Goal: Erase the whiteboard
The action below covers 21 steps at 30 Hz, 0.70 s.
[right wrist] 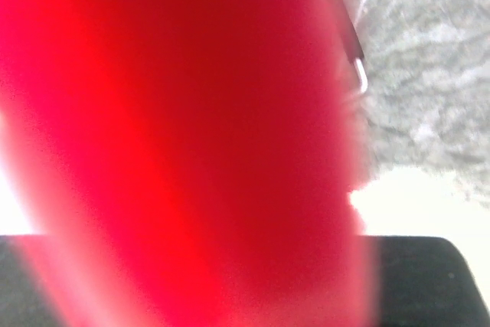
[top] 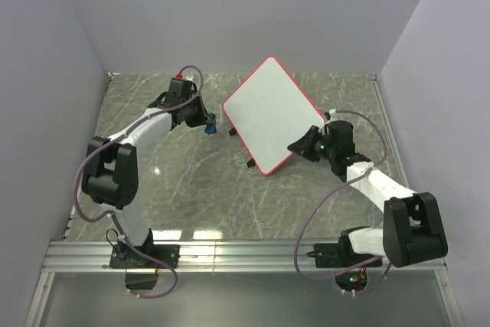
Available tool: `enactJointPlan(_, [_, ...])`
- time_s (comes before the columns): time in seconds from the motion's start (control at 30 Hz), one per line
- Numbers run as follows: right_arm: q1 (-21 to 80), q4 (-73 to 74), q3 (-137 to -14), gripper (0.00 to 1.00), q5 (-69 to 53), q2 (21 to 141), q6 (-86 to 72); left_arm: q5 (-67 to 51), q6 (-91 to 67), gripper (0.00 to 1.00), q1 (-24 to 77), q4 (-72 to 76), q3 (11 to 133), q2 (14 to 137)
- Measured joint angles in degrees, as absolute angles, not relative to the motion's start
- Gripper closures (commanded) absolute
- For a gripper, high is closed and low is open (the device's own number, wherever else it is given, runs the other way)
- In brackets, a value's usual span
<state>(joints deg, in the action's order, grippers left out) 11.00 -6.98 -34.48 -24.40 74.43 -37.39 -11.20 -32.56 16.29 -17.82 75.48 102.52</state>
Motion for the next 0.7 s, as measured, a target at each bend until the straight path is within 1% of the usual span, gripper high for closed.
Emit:
enactJointPlan(0.03, [11.00,-6.28,-34.41,0.99,-24.29,73.87,-37.36,-10.61,-32.14,1.00,16.36,-17.89,74.52,101.27])
enactJointPlan(0.07, [11.00,-5.17,-34.33,0.93,-23.99,73.01,-37.28,-10.31,-31.79,1.00,16.34,-18.02,73.49,100.14])
enactJointPlan(0.1, [11.00,-4.21,-34.28,0.81,-23.77,72.25,-37.17,-9.78,-31.24,1.00,16.27,-18.20,72.36,99.09])
enactJointPlan(0.13, [11.00,-3.22,-34.28,0.73,-23.55,71.42,-37.08,-9.34,-30.85,1.00,16.19,-18.28,71.26,98.35])
enactJointPlan(0.17, [11.00,-2.39,-34.28,0.57,-23.35,70.83,-36.95,-9.06,-30.61,1.00,16.08,-18.48,70.24,97.86])
enactJointPlan(0.27, [11.07,2.85,-33.93,0.42,-21.74,69.28,-35.20,-8.19,-30.06,1.00,15.84,-18.85,67.85,97.25])
enactJointPlan(0.3, [11.03,4.14,-33.71,0.34,-20.91,68.90,-34.94,-7.90,-29.65,1.00,15.84,-19.00,67.05,97.17])
enactJointPlan(0.33, [11.00,5.41,-33.69,0.31,-20.29,68.53,-34.68,-7.64,-29.56,1.00,15.84,-19.11,66.48,97.03])
enactJointPlan(0.37, [11.00,6.48,-33.67,0.25,-19.86,68.03,-34.15,-7.62,-29.43,1.00,15.84,-19.40,65.93,96.84])
enactJointPlan(0.57, [11.00,9.96,-33.28,0.17,-19.03,65.67,-33.10,-7.14,-29.15,1.00,15.84,-20.27,64.93,95.04])
enactJointPlan(0.7, [11.11,12.71,-32.60,0.15,-19.25,62.94,-33.10,-6.68,-29.10,1.00,15.84,-20.45,64.90,93.93])
